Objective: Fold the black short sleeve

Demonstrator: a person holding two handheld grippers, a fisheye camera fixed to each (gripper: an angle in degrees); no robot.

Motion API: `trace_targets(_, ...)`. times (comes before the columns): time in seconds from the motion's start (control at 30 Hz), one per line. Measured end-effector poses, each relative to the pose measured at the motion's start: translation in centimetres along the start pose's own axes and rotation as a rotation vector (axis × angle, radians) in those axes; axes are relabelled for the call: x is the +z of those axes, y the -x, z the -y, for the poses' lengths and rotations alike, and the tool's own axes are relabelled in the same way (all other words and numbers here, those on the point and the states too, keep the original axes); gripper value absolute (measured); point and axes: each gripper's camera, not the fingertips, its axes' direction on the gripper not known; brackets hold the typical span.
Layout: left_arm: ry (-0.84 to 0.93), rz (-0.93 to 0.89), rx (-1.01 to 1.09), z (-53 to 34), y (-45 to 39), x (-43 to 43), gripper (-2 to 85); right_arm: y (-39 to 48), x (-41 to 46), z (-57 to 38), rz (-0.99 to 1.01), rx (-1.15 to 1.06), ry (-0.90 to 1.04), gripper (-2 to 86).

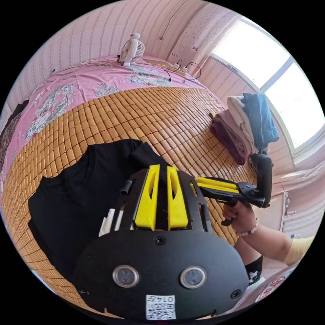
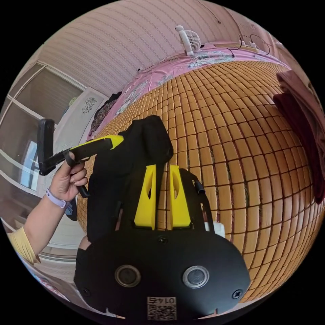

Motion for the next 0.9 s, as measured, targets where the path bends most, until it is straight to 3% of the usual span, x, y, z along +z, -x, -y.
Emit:
trace_targets(0.27, 0.126, 0.137, -0.043, 6.4, -0.2, 7.5, 4.6, -0.7, 0.8, 2.2, 0.093, -0.014, -0.004, 2.7)
trace_targets(0.3, 0.054, 0.163, -0.02, 6.1, -0.4, 7.2, 1.8, -0.8, 0.6, 2.0, 0.114, -0.02, -0.014, 2.2)
trace_targets(0.47, -0.023, 0.097, 0.036, 5.6, -0.6, 6.9, -0.8, -0.5, -0.7, 0.6, 0.185, -0.034, -0.031, 1.2)
trace_targets(0.57, -0.158, -0.068, 0.148, 5.7, -1.3, 5.6, -0.9, 0.8, -1.9, -0.4, 0.166, -0.069, -0.057, 1.1)
trace_targets(0.7, 0.066, -0.048, 0.079, 7.2, -0.8, 7.7, -0.8, 3.2, -3.1, -1.1, 0.054, -0.093, -0.071, 1.2)
trace_targets(0.77, 0.015, -0.026, 0.022, 6.9, -0.2, 5.9, -0.9, 3.9, -3.5, -1.3, 0.029, -0.081, -0.062, 1.4)
trace_targets(0.9, -0.146, -0.146, 0.022, 2.7, 1.5, -2.2, -1.0, 5.3, -6.6, -3.0, -0.044, -0.067, -0.077, 1.5)
